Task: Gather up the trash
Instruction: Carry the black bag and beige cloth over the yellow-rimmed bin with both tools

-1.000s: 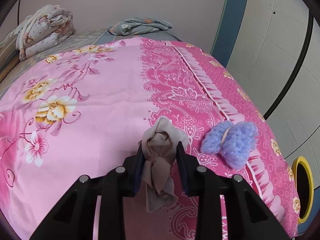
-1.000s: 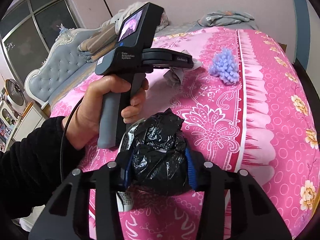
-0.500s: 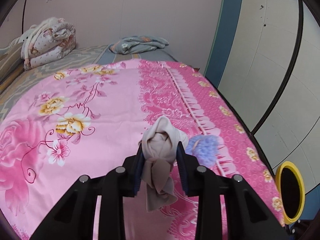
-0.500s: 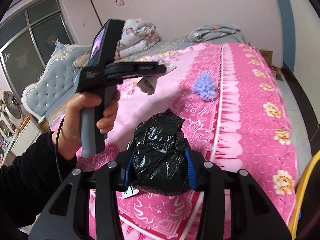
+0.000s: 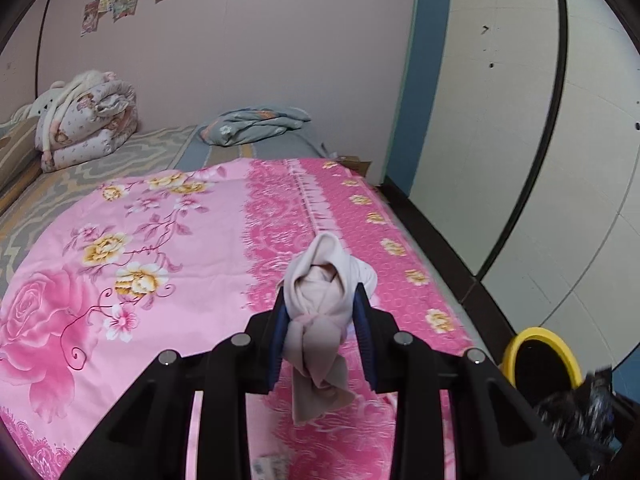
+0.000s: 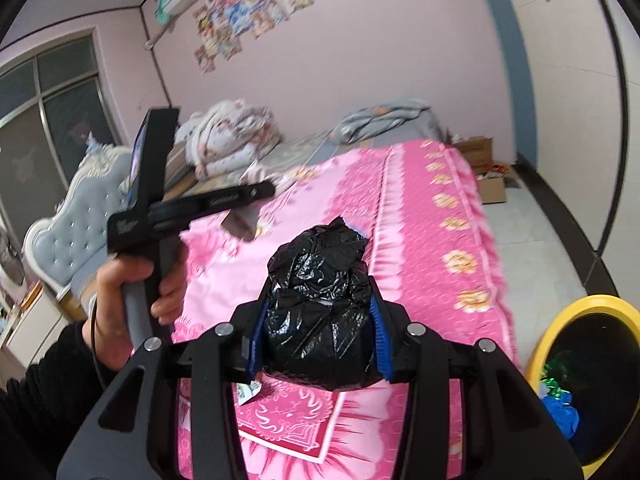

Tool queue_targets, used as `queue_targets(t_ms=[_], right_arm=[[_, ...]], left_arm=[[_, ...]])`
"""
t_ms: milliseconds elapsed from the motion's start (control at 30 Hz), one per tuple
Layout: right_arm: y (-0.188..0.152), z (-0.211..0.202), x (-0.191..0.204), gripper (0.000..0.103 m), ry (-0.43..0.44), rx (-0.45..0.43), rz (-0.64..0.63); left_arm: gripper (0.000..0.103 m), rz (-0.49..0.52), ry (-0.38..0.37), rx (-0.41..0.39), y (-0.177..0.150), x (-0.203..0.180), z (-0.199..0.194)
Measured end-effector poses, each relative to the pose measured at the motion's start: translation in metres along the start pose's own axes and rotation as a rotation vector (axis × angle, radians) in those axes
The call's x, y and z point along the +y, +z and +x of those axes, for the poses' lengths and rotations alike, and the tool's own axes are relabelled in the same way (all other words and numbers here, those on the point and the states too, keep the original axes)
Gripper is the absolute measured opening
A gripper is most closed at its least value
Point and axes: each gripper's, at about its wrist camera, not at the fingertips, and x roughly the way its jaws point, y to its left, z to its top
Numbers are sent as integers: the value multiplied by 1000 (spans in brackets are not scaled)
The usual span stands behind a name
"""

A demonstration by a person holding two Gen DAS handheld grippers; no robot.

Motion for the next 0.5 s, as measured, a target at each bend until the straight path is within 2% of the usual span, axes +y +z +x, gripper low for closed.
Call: queue_targets(t_ms=[500], right_arm=[[23,-97,-48,40,-191,-230,72]], left_arm=[[29,71,-135,-61,8,-92,-38]])
